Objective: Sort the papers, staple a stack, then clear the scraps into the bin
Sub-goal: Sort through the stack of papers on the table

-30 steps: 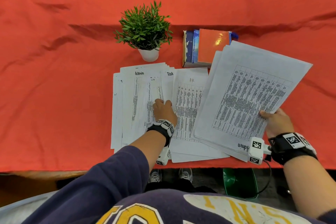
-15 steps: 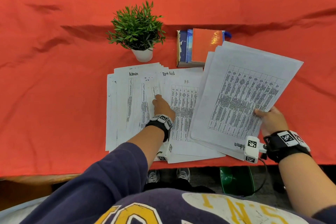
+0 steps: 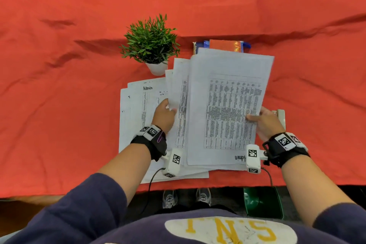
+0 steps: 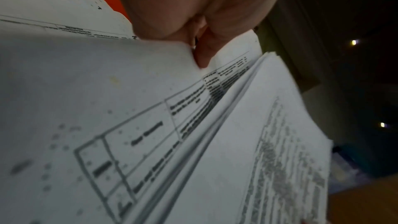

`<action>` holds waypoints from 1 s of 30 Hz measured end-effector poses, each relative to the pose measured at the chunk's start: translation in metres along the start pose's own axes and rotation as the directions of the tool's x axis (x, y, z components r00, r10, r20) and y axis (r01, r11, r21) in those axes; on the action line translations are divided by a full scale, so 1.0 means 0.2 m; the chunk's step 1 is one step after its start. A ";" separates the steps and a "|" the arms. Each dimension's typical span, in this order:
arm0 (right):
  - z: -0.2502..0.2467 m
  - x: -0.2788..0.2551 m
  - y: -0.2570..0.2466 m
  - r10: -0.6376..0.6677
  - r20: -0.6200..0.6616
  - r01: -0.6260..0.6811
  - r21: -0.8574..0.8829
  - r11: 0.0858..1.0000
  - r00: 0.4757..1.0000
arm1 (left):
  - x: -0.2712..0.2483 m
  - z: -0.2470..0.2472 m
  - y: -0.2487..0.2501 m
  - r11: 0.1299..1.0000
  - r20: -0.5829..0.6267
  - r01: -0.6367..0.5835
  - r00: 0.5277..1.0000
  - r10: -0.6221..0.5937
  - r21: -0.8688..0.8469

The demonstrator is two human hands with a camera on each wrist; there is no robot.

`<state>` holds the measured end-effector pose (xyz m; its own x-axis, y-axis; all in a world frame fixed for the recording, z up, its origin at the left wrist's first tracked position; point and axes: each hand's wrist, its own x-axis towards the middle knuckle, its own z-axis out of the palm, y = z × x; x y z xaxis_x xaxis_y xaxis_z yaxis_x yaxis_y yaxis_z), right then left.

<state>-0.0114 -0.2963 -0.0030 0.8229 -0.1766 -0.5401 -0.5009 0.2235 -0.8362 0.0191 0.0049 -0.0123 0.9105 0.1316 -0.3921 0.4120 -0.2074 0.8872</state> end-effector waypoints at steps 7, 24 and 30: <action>0.22 0.02 0.01 -0.059 0.040 0.066 -0.207 0.976 0.997 | -0.06 -0.04 0.06 0.980 0.100 0.032 0.995 -0.012 -0.196; -0.10 0.00 0.07 -0.065 -0.251 -0.004 -0.262 0.965 0.966 | 0.04 0.06 -0.20 0.778 0.034 0.100 0.988 -0.154 0.621; -0.21 -0.07 0.10 -0.049 -0.343 -0.053 -0.282 0.958 0.938 | 0.11 0.13 -0.23 0.655 0.004 0.116 0.984 -0.178 0.747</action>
<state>-0.0432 -0.3296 -0.0164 0.7044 -0.5050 -0.4988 -0.5993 -0.0466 -0.7991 0.0209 -0.0081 -0.0669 0.8225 0.1629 -0.5449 0.4017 -0.8447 0.3538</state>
